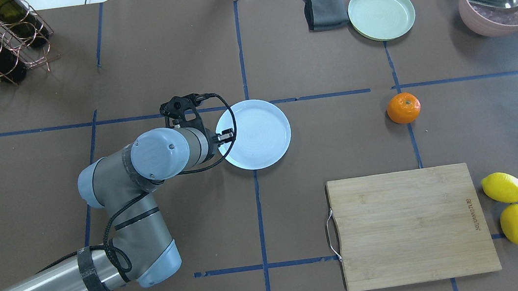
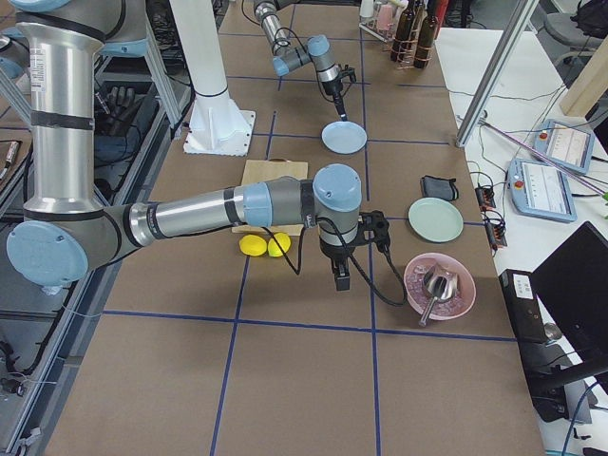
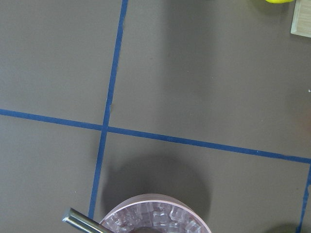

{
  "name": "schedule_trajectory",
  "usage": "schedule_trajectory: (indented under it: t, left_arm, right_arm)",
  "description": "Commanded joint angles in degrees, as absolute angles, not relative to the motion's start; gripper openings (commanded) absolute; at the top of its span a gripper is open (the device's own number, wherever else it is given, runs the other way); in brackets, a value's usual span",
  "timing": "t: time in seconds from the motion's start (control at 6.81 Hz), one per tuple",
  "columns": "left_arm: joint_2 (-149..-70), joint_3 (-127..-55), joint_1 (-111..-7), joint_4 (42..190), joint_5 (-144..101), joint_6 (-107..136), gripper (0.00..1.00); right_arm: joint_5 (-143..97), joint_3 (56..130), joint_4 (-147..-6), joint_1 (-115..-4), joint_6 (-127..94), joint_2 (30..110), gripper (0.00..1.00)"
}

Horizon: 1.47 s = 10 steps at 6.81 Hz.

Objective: Pick orange to plate
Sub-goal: 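Slide the light blue plate with the left gripper toward the table center, then release the plate and withdraw the left arm while the right gripper reaches the tangerine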

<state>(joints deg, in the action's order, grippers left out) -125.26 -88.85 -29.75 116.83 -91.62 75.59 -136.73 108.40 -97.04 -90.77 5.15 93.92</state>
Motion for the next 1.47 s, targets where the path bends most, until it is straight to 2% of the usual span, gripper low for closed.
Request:
schedule_trajectory:
  t: [0.0,0.29,0.59,0.73,1.03,1.17,1.32]
  left_arm:
    - [-118.8,-100.7,-40.2,106.5,-102.9,56.7,1.00]
    - [-116.8,-105.0,-53.8,95.5,-109.7,34.2,1.00]
    - [-107.6,-104.4,-70.8,95.0,-125.3,20.1,1.00]
    - [-103.3,-103.7,-76.1,93.5,-126.1,12.2,1.00]
    - [-102.3,-103.0,-84.4,77.2,-128.0,4.2,1.00]
    - [-98.6,-103.0,-88.2,76.2,-128.1,-3.4,1.00]
    - [-95.6,-103.1,-92.9,76.0,-128.1,-8.1,1.00]
  right_arm:
    - [-141.7,108.5,-91.2,-90.5,5.2,94.3,1.00]
    - [-143.6,108.5,-90.0,-86.2,4.2,93.3,1.00]
    - [-138.2,108.5,-88.7,-78.5,0.9,88.4,1.00]
    - [-134.2,108.5,-88.6,-73.9,-7.4,85.7,1.00]
    - [-131.1,108.6,-87.2,-66.9,-18.4,82.1,1.00]
    - [-128.2,108.8,-86.6,-63.9,-22.1,82.1,1.00]
    - [-123.5,107.9,-80.0,-58.9,-30.1,82.9,1.00]
